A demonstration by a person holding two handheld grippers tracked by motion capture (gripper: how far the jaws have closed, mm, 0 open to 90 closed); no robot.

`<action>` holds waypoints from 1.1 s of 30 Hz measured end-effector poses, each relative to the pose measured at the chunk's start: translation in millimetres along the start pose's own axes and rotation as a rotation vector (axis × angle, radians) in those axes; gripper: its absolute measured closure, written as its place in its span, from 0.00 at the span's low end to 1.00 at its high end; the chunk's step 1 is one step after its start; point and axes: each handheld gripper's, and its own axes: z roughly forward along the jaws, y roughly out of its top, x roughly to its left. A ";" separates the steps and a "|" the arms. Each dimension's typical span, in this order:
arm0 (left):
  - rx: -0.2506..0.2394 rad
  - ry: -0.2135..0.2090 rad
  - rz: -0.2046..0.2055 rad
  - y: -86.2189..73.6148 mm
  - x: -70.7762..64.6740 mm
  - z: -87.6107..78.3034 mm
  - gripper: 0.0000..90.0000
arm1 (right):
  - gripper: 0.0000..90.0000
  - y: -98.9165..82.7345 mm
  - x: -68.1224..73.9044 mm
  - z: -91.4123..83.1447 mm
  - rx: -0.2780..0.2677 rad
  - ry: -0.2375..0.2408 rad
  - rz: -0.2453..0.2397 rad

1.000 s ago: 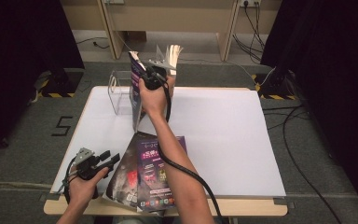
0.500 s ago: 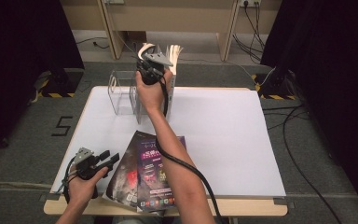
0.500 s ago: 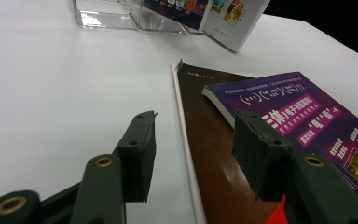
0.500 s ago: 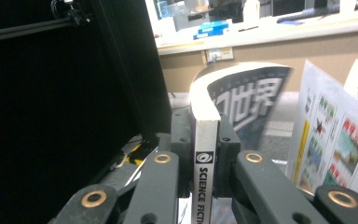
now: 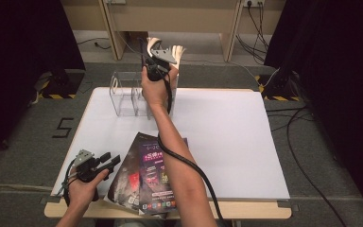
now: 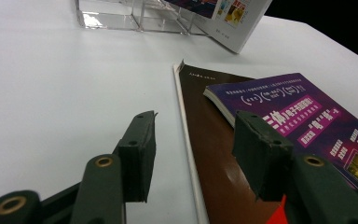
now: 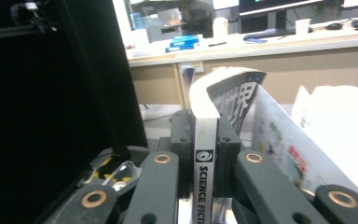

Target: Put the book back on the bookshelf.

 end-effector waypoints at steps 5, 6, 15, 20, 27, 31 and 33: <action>0.008 -0.004 0.007 -0.3 -1.4 1.5 0.54 | 0.92 -2.8 -4.6 -0.1 -0.007 -0.005 0.011; 0.006 -0.005 0.006 -0.2 -2.2 1.7 0.54 | 0.92 -2.5 -3.9 0.0 -0.008 -0.002 0.009; 0.005 -0.001 0.004 -0.4 -0.1 0.4 0.54 | 0.92 0.1 2.4 0.6 -0.040 0.010 0.014; 0.003 -0.002 0.003 0.0 0.2 -0.7 0.54 | 0.92 1.5 9.4 2.8 -0.048 0.020 0.027; 0.004 -0.003 0.004 -0.3 0.7 -1.2 0.54 | 0.92 -16.4 8.1 6.6 -0.026 -0.015 0.012; 0.006 -0.004 0.002 -0.9 0.1 0.0 0.54 | 0.92 -23.5 9.2 -1.4 -0.037 -0.054 -0.015; 0.006 -0.004 0.005 -1.1 -0.8 0.0 0.54 | 0.91 -26.4 9.6 -3.9 -0.034 -0.077 -0.037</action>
